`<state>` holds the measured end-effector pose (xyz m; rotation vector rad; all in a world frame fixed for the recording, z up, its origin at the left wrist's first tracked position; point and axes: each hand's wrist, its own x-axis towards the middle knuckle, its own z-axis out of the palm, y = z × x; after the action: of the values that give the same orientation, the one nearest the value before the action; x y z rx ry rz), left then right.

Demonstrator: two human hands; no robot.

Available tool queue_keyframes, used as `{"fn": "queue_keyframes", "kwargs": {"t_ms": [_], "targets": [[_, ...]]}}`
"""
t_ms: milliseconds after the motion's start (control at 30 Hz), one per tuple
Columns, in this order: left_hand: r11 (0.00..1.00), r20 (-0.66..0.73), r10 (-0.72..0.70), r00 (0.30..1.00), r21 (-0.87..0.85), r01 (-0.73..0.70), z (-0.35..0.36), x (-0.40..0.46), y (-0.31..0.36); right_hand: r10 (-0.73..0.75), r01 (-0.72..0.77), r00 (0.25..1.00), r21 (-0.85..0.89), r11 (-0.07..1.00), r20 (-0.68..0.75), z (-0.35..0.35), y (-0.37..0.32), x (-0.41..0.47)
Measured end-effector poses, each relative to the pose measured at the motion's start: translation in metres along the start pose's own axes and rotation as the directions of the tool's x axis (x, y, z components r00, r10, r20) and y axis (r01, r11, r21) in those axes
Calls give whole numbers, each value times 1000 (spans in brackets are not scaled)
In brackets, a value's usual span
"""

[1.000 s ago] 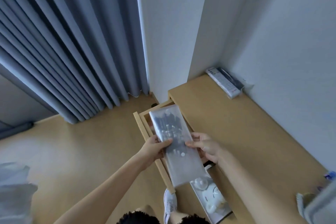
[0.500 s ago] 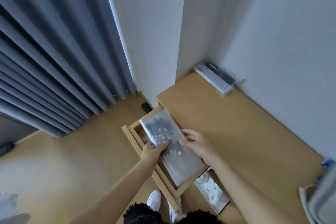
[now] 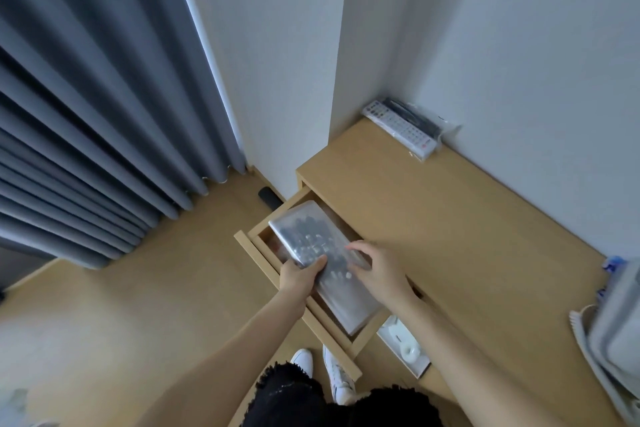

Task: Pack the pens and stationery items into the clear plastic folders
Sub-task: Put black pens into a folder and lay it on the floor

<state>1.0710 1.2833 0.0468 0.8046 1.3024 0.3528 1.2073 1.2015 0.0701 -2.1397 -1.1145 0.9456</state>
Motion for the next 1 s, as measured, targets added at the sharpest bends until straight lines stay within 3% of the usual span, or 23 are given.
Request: {"fn": "queue_keyframes", "kwargs": {"t_ms": [100, 300, 700, 1000], "targets": [[1000, 18, -10, 1000, -18, 11, 5, 5, -1, -43, 40, 999, -108, 993, -28, 8, 1, -4], [999, 29, -43, 999, -17, 43, 17, 19, -1, -38, 29, 996, -112, 993, -78, 21, 12, -9], [996, 24, -82, 996, -27, 83, 30, 38, -11, -167, 104, 976, -374, 922, -141, 48, 33, -14], [980, 158, -79, 984, 194, 48, 22, 53, 2, -170, 53, 967, -508, 860, -188, 54, 37, -3]]}}
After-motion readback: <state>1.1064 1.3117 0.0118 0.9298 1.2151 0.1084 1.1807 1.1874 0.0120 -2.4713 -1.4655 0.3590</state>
